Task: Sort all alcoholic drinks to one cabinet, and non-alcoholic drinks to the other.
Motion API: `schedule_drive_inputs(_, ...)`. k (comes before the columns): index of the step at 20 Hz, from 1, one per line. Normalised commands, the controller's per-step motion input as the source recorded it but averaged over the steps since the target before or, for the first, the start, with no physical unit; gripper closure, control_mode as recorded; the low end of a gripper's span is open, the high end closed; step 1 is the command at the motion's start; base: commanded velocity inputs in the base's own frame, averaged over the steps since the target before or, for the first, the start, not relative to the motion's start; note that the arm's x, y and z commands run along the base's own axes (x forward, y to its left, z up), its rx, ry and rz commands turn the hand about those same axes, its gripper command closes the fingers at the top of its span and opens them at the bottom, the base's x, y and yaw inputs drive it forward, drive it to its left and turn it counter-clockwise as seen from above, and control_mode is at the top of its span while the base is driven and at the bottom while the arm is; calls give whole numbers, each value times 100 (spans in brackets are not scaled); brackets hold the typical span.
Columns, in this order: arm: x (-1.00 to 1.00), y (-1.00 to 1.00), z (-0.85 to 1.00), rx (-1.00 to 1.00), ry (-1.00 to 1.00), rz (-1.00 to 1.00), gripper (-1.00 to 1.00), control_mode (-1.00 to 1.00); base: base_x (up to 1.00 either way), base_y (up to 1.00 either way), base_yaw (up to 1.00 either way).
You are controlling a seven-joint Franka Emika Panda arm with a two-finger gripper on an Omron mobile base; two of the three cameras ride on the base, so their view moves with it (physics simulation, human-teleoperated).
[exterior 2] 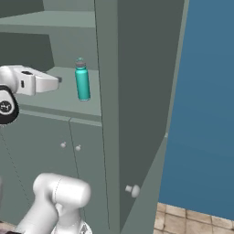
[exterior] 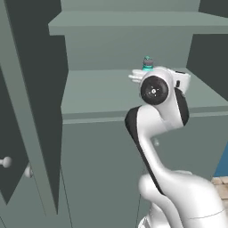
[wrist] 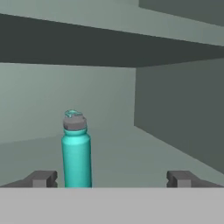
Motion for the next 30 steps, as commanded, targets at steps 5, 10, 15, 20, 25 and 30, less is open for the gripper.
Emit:
schedule_drive_inputs(5,-75,0,0,0,0,-7,-100,-100,0,0,0)
schedule_drive_inputs(10,-70,0,0,0,1,-9,-100,-100,0,0,0)
schedule_drive_inputs(15,-24,-1,-5,0,6,0,-100,-100,0,0,0)
schedule_drive_inputs(20,-33,0,-8,0,8,0,-100,-100,0,0,0)
schedule_drive_inputs(25,-26,0,-9,0,7,0,-100,-100,0,0,0)
schedule_drive_inputs(30,-12,0,-4,0,3,0,-100,-100,0,0,0)
